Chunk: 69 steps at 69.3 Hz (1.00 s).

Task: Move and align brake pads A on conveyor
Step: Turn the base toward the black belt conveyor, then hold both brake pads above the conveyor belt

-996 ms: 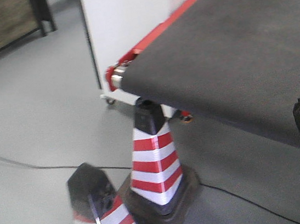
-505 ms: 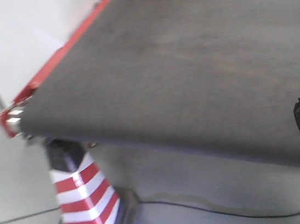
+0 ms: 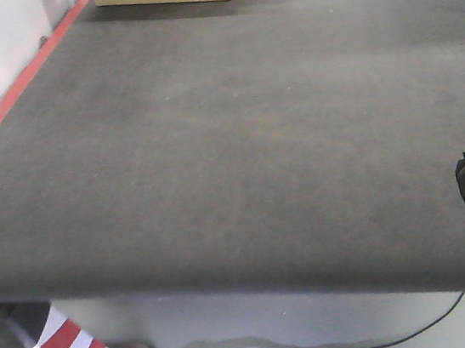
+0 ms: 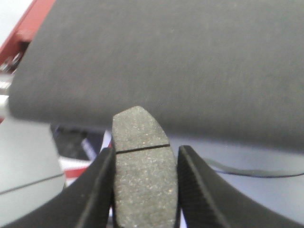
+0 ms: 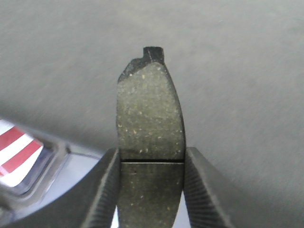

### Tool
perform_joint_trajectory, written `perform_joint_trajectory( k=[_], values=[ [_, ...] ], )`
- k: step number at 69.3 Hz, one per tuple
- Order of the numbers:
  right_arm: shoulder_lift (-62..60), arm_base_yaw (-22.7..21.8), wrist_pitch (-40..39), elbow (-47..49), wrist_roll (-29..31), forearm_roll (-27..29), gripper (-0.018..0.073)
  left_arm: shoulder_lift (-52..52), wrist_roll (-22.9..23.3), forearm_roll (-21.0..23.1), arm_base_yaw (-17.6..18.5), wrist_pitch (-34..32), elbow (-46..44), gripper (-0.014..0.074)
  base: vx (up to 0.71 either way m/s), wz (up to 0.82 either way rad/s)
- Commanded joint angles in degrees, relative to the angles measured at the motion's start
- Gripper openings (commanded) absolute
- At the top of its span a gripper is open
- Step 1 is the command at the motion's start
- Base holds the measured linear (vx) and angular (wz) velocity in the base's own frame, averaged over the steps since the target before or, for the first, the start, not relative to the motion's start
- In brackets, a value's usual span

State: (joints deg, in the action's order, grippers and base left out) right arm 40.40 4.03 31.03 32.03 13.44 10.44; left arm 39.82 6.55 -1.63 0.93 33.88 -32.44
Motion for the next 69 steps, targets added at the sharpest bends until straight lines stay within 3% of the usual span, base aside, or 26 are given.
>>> perform_joint_trajectory(
  k=[1, 69],
  values=[
    [-0.2, 0.0, -4.6, 1.8, 0.6, 0.6, 0.0083, -0.2, 0.0, 0.0, 0.3, -4.7, -1.8, 0.0129, 0.22, -0.18],
    [-0.2, 0.0, -4.6, 1.8, 0.6, 0.6, 0.0083, -0.2, 0.0, 0.0, 0.3, -4.7, -1.8, 0.0129, 0.19, -0.15]
  ],
)
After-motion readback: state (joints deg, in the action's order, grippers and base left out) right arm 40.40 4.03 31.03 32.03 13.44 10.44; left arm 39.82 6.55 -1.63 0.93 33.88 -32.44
